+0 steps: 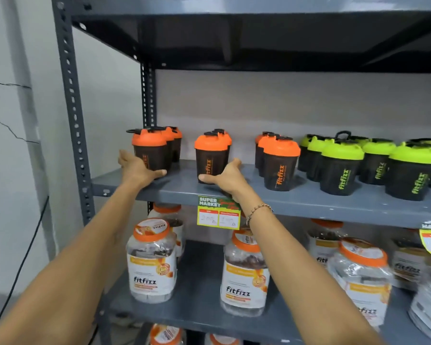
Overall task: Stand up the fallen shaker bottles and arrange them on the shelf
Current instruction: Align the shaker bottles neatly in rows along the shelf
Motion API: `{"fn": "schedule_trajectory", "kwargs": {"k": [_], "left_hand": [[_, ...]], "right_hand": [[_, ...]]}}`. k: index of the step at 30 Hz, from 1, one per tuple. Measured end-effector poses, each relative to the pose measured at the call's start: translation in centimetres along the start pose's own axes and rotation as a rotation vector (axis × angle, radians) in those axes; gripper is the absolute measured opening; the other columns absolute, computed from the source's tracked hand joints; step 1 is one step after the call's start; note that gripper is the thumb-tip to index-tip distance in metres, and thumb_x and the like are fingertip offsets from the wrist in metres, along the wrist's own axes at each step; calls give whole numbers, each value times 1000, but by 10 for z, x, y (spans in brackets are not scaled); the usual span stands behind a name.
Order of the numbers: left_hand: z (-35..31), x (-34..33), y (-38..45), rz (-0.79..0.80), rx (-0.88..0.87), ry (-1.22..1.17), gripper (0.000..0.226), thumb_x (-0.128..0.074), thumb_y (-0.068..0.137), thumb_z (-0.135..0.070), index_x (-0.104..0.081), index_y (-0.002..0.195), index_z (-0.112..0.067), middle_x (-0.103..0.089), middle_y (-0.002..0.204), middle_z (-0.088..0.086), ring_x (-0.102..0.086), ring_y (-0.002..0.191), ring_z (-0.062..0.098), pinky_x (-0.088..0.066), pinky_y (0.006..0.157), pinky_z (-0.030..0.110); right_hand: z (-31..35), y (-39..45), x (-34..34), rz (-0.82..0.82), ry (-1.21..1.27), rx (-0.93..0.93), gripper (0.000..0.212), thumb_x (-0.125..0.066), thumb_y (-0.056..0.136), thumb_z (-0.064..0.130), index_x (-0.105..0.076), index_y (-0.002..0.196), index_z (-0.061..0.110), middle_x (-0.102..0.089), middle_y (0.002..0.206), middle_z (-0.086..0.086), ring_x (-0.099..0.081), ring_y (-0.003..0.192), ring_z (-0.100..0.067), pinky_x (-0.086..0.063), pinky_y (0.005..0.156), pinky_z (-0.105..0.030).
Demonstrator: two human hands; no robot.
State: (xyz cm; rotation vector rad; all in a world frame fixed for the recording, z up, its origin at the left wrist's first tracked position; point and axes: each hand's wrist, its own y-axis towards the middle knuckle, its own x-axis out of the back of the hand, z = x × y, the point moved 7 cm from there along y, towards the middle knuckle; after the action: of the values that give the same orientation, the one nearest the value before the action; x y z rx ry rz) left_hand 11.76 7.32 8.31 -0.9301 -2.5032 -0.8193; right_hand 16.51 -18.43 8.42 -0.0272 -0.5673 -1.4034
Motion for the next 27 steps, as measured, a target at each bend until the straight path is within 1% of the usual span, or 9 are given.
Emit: {"fn": "schedule_trajectory", "kwargs": {"k": [2, 4, 5, 7, 11, 14, 19, 23, 27], "left_hand": [[14, -1, 5, 8, 42, -23, 130, -86, 65, -36, 8, 149, -2, -17, 153, 22, -25, 139, 37, -29, 112, 48], [21, -4, 5, 14, 43, 43, 129, -84, 65, -43, 7, 148, -5, -36, 146, 22, -41, 130, 41, -36, 106, 53], [23, -5, 6, 13, 31, 86, 129, -82, 66, -48, 7, 148, -5, -44, 141, 22, -47, 125, 41, -38, 104, 53], [24, -5, 6, -16, 12, 148, 125, -78, 68, -53, 4, 147, -3, -53, 134, 21, -51, 121, 41, -40, 101, 52], [20, -5, 4, -65, -1, 215, 88, -73, 77, -46, -23, 133, 0, -57, 125, 23, -54, 114, 42, -43, 96, 49], [21, -7, 6, -54, -6, 242, 74, -71, 79, -45, -34, 126, -2, -58, 122, 21, -54, 113, 41, -43, 94, 48], [22, -9, 7, -41, -6, 257, 70, -71, 79, -46, -38, 124, -2, -58, 121, 21, -55, 111, 40, -45, 94, 47], [20, -7, 4, -49, -10, 268, 71, -70, 80, -46, -38, 125, -2, -57, 122, 20, -54, 113, 39, -42, 94, 46], [19, -6, 2, -51, -25, 269, 72, -70, 80, -47, -38, 125, -2, -57, 122, 21, -55, 112, 39, -45, 94, 46]], "right_hand": [[-1, 5, -5, 8, -5, -41, 91, -86, 67, 26, -22, 128, 6, -49, 133, -12, -50, 122, -29, -44, 97, -38], [-1, 9, -8, 14, -19, -64, 91, -87, 66, 27, -22, 127, 7, -53, 131, -12, -52, 122, -29, -45, 99, -40], [-1, 9, -9, 16, -32, -68, 90, -86, 67, 27, -23, 127, 6, -53, 130, -12, -52, 122, -29, -44, 99, -40], [-1, 11, -11, 10, -62, -64, 88, -86, 68, 26, -25, 127, 5, -53, 131, -12, -51, 123, -30, -43, 98, -40], [0, 14, -14, -20, -117, -51, 81, -83, 71, 23, -29, 127, 4, -51, 134, -15, -51, 124, -32, -43, 101, -42], [-1, 15, -13, -54, -131, -44, 78, -82, 73, 22, -31, 129, 3, -50, 136, -15, -51, 124, -32, -43, 100, -41], [-3, 14, -9, -96, -165, -42, 73, -82, 72, 23, -37, 127, 3, -52, 133, -15, -52, 122, -31, -46, 100, -42], [-4, 14, -8, -108, -174, -52, 73, -82, 72, 24, -37, 126, 4, -53, 132, -14, -53, 121, -31, -47, 100, -43], [-3, 12, -8, -113, -193, -36, 73, -81, 74, 25, -36, 127, 3, -54, 132, -14, -54, 121, -30, -46, 96, -40]]}}
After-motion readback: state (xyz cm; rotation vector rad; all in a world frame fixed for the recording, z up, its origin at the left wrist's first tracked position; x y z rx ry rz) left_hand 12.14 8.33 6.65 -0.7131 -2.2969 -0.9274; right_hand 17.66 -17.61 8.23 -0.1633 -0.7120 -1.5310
